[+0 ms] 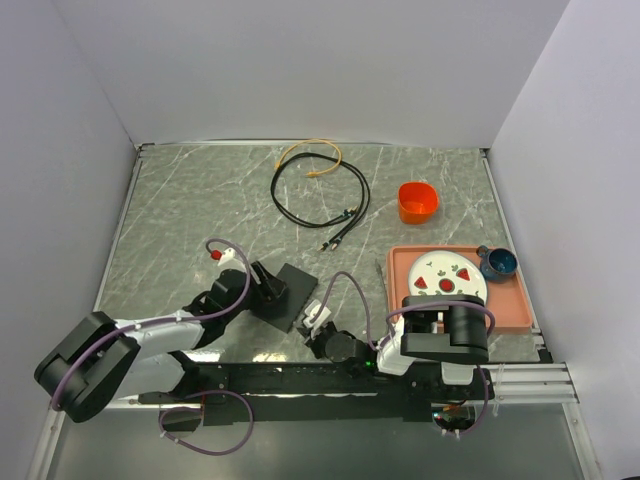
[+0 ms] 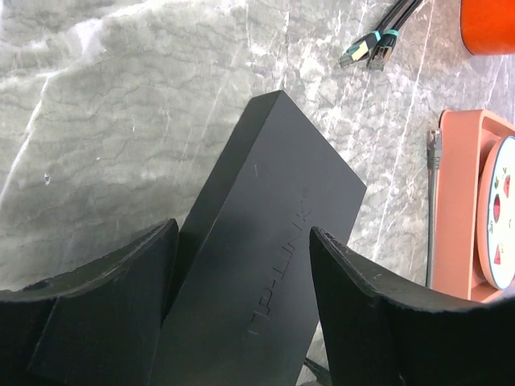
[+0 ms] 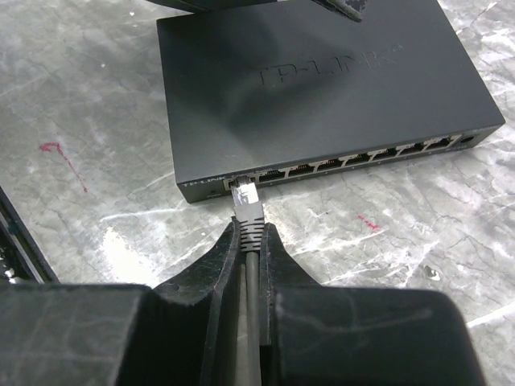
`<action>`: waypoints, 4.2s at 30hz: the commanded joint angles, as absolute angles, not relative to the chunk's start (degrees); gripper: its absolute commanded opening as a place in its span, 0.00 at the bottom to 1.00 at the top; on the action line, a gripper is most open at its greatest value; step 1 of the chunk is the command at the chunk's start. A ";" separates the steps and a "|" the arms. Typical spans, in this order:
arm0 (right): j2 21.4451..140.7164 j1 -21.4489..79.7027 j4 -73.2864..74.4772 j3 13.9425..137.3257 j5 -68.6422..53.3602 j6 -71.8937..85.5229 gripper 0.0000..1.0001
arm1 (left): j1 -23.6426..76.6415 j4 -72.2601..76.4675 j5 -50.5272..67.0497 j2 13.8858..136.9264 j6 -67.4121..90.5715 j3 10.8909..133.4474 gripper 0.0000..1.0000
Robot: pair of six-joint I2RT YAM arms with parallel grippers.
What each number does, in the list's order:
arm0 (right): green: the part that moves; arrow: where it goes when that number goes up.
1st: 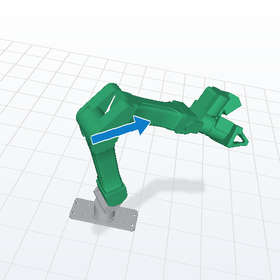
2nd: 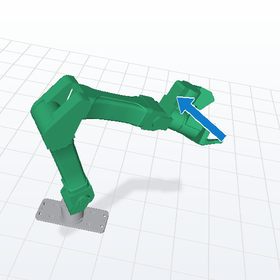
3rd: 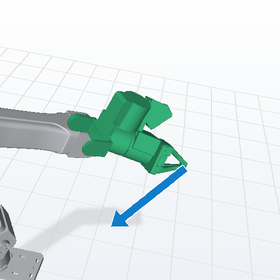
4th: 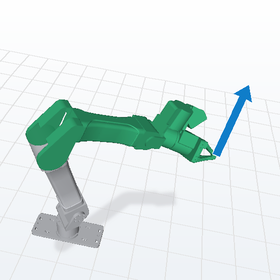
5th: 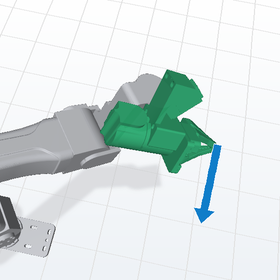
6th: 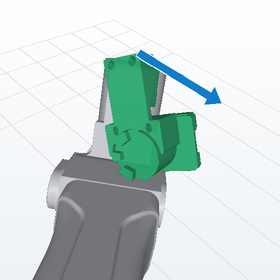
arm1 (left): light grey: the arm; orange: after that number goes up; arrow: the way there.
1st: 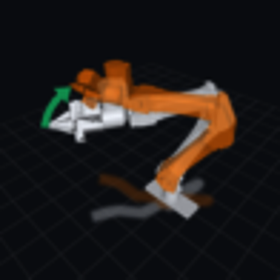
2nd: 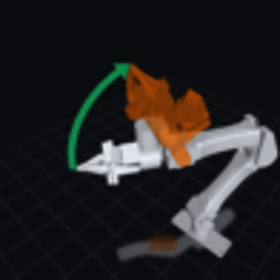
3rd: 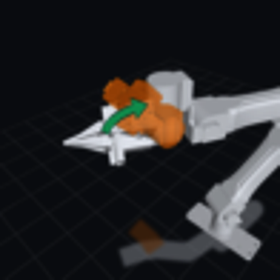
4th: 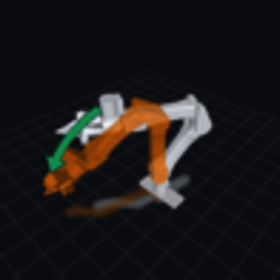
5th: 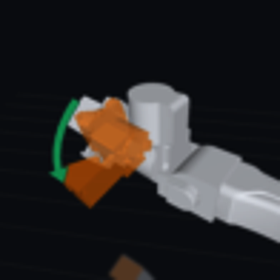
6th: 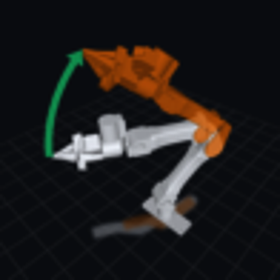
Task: Insert the plug into the switch port
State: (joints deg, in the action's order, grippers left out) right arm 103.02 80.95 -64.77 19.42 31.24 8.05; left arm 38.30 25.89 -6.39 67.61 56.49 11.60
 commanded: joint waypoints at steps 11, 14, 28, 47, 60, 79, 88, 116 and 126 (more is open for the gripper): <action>102.22 74.54 -67.76 25.57 33.40 6.77 0.00 | 50.09 25.31 11.78 73.74 65.92 13.01 0.63; 102.48 73.04 -69.87 25.93 31.56 5.01 0.00 | 51.41 25.93 12.13 74.79 66.27 13.36 0.58; 100.99 70.67 -67.85 29.27 20.40 -2.90 0.00 | 55.81 26.63 13.62 83.23 63.37 19.24 0.43; 97.29 64.34 -70.21 25.49 0.71 -5.54 0.00 | 56.60 21.00 12.30 87.18 56.51 25.66 0.43; 97.12 62.32 -75.68 21.97 -9.49 -10.46 0.00 | 56.60 21.44 12.13 91.23 53.70 27.33 0.45; 98.00 61.09 -74.09 24.26 -13.44 -12.65 0.00 | 59.32 27.94 18.54 92.19 50.28 27.33 0.39; 96.68 59.06 -73.48 24.26 -16.44 -15.03 0.00 | 61.70 32.16 26.54 95.97 50.17 28.74 0.15; 91.76 59.24 -67.76 21.98 7.56 -12.57 0.00 | 56.70 12.67 0.18 69.56 52.47 26.19 0.46; 90.79 59.68 -66.81 20.48 10.19 -11.87 0.00 | 41.41 -1.39 -7.29 63.37 45.80 26.10 0.65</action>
